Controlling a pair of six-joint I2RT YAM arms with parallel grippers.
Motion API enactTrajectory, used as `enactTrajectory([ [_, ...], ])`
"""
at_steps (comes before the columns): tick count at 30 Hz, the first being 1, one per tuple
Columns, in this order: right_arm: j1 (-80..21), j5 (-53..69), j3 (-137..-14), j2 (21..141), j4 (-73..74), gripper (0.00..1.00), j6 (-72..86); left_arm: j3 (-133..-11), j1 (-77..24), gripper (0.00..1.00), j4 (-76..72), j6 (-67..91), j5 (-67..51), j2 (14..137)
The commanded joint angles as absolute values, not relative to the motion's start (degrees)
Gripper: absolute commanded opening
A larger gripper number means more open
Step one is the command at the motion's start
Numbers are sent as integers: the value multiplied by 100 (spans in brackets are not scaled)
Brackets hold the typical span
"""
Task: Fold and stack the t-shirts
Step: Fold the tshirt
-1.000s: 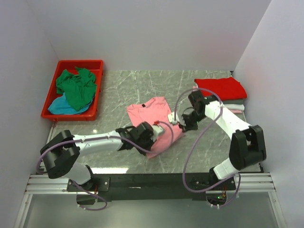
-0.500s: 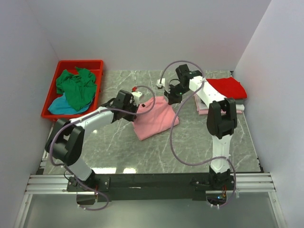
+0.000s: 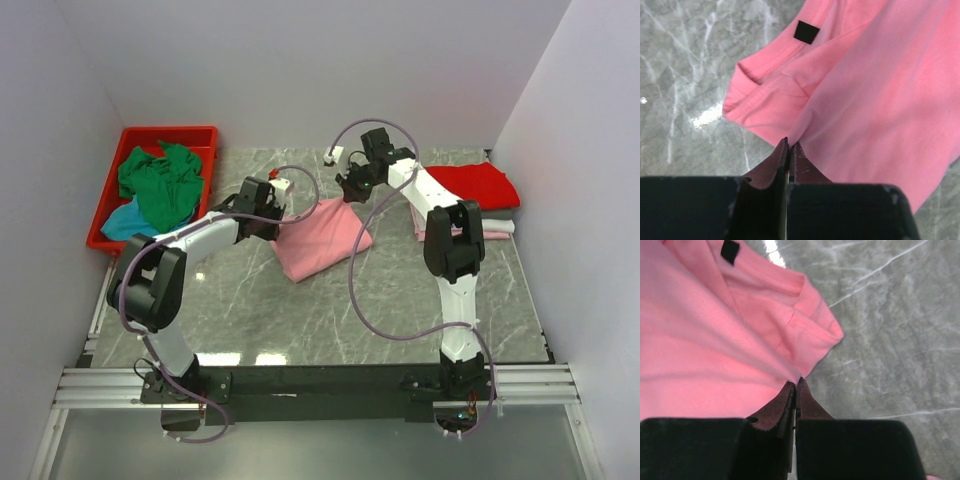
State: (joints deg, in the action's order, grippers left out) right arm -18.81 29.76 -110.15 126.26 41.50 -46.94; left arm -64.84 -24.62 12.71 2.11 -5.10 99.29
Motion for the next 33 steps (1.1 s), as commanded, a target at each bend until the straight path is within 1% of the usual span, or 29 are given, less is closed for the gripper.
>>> enactTrajectory([
  [1, -1942, 2900, -11101, 12595, 3376, 0, -4254, -6732, -2400, 1, 993, 114, -264, 9958],
  [19, -2250, 2382, -11548, 13052, 2804, 0, -3806, -6724, -2136, 0, 703, 281, 474, 9958],
  [26, -2276, 2162, -11769, 13254, 2725, 0, -3692, -6996, -2074, 1, 721, 132, 439, 10318],
  [33, -2285, 1969, -11821, 13368, 2417, 0, -3533, -7128, -2013, 1, 554, 132, 729, 10424],
])
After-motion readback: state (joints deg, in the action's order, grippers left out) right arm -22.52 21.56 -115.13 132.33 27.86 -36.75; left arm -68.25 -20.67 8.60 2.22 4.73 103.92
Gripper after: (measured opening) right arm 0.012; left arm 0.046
